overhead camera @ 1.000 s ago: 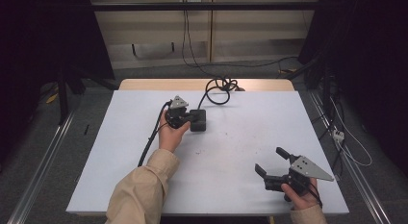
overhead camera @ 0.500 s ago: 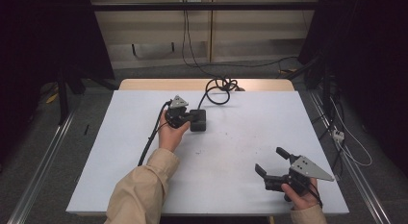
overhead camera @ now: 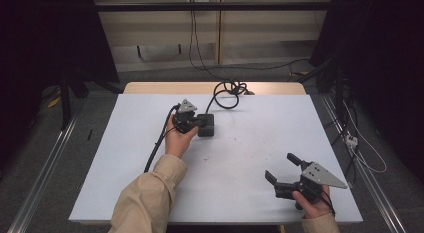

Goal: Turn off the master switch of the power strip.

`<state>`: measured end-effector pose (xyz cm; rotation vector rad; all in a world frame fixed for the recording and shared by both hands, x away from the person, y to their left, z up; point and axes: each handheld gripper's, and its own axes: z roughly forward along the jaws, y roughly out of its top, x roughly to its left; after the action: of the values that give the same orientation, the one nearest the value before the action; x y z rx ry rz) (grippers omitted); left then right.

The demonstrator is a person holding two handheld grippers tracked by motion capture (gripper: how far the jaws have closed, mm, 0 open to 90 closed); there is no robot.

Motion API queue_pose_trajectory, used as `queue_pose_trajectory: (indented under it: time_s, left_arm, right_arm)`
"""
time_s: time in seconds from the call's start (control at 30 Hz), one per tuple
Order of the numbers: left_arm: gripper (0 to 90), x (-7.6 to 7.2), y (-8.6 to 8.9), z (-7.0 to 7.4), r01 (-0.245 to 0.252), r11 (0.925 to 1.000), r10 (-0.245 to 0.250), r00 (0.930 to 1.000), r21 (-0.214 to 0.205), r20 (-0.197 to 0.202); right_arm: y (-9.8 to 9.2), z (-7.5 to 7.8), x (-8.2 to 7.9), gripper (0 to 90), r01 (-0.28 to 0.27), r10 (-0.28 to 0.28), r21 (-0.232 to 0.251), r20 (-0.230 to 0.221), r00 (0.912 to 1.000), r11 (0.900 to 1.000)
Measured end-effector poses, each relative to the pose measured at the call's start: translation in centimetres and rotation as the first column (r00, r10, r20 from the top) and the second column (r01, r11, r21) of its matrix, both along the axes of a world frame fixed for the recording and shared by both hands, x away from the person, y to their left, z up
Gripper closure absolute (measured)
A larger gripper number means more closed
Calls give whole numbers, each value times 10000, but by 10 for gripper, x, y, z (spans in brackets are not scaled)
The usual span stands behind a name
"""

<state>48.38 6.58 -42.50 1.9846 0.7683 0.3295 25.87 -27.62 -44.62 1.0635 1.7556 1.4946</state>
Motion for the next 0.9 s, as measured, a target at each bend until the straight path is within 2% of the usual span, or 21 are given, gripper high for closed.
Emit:
queue_pose_trajectory:
  time_s: [0.07, 0.1, 0.17, 0.4, 0.57, 0.67, 0.83, 0.9]
  left_arm:
    - [900, 0, 1, 0, -32, 9999, 31, 9999, 103, 120]
    - [900, 0, -1, 0, -28, 10000, 28, 10000, 25, -10]
    - [900, -1, -1, 0, -40, 9998, 38, 9999, 173, 115]
    - [900, -1, -2, 0, -103, 9998, 101, 9999, 186, 132]
    - [900, -1, 0, -1, -151, 9998, 150, 9998, -88, -126]
    - [900, 0, 0, 0, -153, 9999, 153, 9999, 24, 6]
    - [900, -1, 0, -1, -151, 9997, 149, 9998, -182, -93]
    - [900, -1, 0, -1, -157, 9998, 157, 9999, -80, -8]
  right_arm:
    - [0, 0, 0, 21, 6, -6, -5, -2, 10000, 10000]
    - [0, 0, 0, 21, 6, -6, -3, 7, 10000, 10000]
    - [-1, 0, 0, 21, 4, -4, 4, -2, 10000, 10000]
    - [0, 0, 0, 21, 5, -5, -1, 7, 10000, 10000]
    - [0, 0, 0, 21, -11, 11, -22, 7, 10000, 10000]
    - [0, 0, 0, 21, 7, -7, -1, 10, 10000, 10000]
    - [0, 0, 0, 21, 6, -6, 1, 8, 10000, 10000]
    - [0, 0, 0, 21, 0, 0, -25, 9, 10000, 10000]
